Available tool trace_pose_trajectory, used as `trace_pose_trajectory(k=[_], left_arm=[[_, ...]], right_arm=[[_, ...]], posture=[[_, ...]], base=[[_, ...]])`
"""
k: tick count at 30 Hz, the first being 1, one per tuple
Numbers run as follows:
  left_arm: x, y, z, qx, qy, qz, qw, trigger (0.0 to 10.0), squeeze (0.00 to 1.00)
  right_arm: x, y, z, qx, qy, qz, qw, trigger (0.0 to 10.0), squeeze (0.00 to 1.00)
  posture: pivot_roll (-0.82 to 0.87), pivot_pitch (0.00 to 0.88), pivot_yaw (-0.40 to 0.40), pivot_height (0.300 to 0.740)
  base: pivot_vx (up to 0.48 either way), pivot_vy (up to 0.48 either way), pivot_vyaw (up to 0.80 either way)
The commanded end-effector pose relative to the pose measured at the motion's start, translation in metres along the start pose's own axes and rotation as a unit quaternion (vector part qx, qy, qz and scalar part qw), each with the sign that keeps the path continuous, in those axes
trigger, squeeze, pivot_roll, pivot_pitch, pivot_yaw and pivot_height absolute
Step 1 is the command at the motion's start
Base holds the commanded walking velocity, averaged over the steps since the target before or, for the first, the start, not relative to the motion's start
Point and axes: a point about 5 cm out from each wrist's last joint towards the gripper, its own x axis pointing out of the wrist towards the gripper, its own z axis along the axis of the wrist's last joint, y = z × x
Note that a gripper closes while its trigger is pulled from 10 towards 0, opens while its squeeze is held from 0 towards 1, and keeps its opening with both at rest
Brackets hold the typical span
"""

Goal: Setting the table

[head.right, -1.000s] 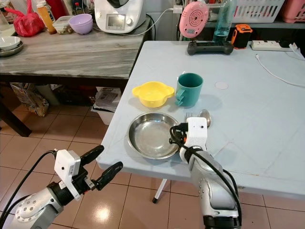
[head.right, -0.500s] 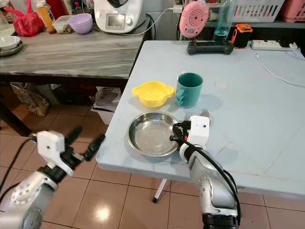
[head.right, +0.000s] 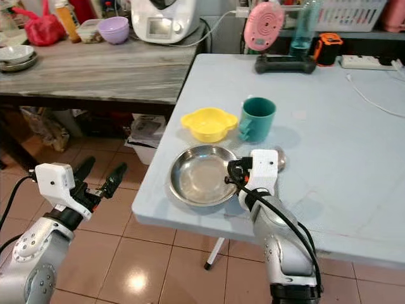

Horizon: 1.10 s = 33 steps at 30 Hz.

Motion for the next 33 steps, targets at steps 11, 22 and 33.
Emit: trace_pose_trajectory(k=[11, 22, 33], left_arm=[[0.000, 0.007, -0.006, 0.006, 0.017, 0.016, 1.000, 10.0, 0.00], [0.002, 0.006, -0.010, 0.006, 0.019, 0.015, 1.000, 10.0, 0.00], [0.004, 0.004, -0.014, 0.003, 0.020, 0.014, 1.000, 10.0, 0.00]], right_arm=[[0.001, 0.008, 0.004, 0.002, -0.018, 0.022, 1.000, 10.0, 0.00], [0.001, 0.007, 0.004, 0.007, -0.023, 0.019, 1.000, 10.0, 0.00], [0.003, 0.004, 0.006, 0.003, -0.032, 0.009, 0.999, 10.0, 0.00]], posture=[[-0.13, 0.057, 0.074, 0.740], [-0.13, 0.054, 0.077, 0.740], [-0.14, 0.050, 0.077, 0.740]], base=[[0.000, 0.374, 0.00], [0.000, 0.393, 0.00], [0.000, 0.401, 0.00]])
